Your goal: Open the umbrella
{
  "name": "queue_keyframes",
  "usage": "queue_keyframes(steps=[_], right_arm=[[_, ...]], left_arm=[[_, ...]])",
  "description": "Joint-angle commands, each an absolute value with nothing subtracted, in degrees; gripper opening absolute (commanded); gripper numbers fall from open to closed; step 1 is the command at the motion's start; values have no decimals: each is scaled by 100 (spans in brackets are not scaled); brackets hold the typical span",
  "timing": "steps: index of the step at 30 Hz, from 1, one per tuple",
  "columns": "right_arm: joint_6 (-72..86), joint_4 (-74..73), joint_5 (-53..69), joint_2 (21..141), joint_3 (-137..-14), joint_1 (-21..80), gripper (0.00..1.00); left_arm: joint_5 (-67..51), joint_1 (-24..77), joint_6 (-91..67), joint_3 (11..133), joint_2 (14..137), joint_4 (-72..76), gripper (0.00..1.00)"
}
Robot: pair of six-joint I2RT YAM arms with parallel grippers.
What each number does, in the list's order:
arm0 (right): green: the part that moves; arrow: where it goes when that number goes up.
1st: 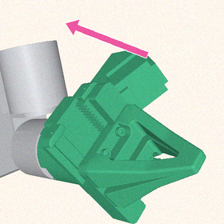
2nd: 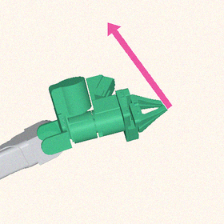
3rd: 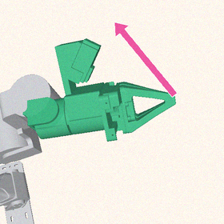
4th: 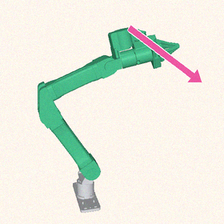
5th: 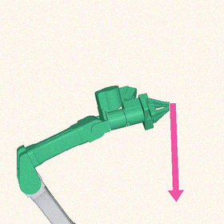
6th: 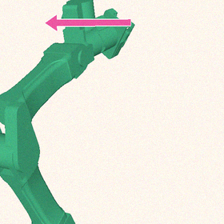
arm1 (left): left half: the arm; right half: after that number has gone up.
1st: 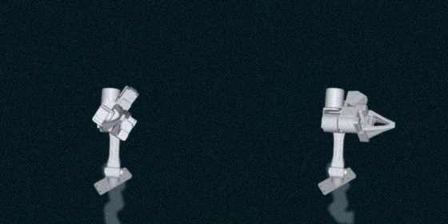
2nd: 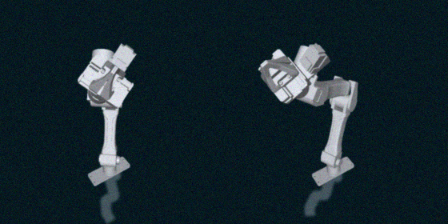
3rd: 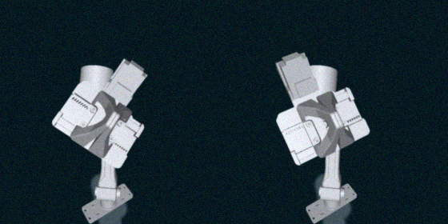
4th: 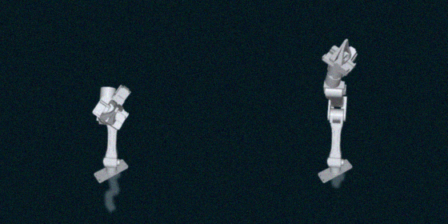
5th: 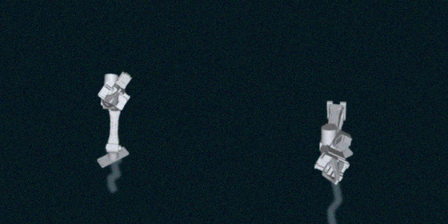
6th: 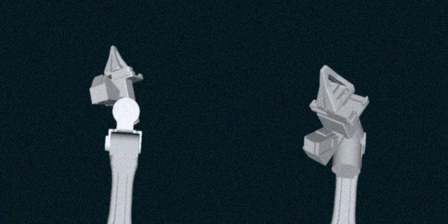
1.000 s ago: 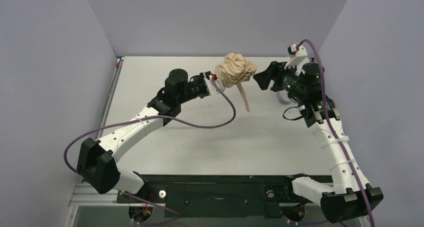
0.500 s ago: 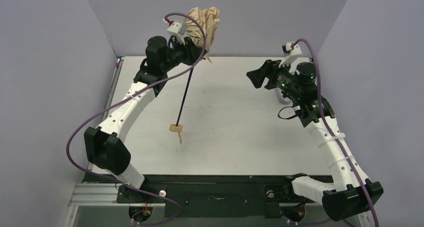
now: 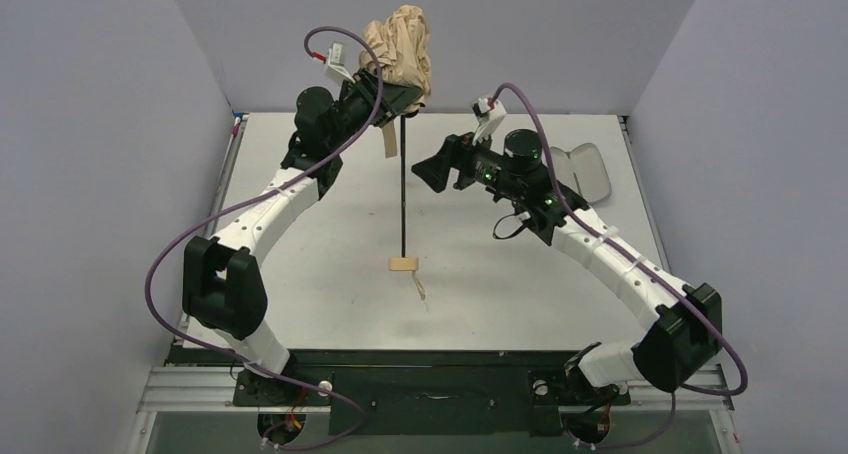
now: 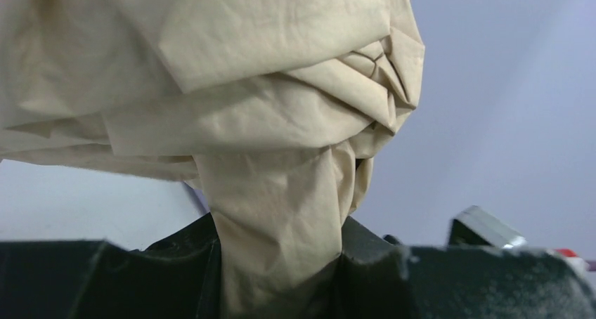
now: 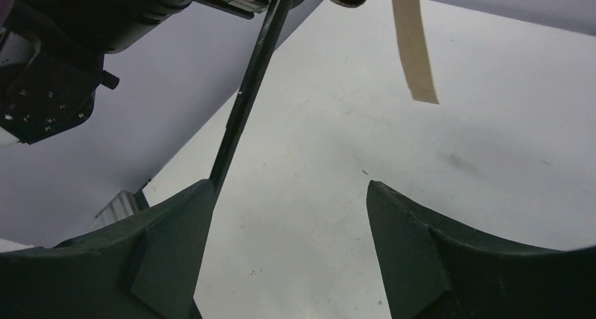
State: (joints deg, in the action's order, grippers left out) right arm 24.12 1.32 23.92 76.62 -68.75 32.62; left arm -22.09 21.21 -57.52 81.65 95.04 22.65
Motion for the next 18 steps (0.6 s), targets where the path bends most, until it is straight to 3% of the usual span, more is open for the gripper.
queue_keyframes(steps=[1,5,8,10,18], right_arm=[[3289,888,2421,8140,-7402,3330,76],[3738,1097,2910,8457,-7593,3289,76],[3892,1173,3193,8615,-7795,3168,60],[4168,1400,3531,8694,-7841,3072,58],[4499,1515,4347,8819,-8051,3095,60]], left_arm=[[-2705,2114,-6437,8217,9414,3810,0],[-2891,2099,-6557,8132,9396,3886,0],[-3176,2084,-6681,8171,9480,4077,0],[-3264,2083,-6654,8211,9495,4203,0],[-3384,2103,-6652,8384,9586,4330,0]])
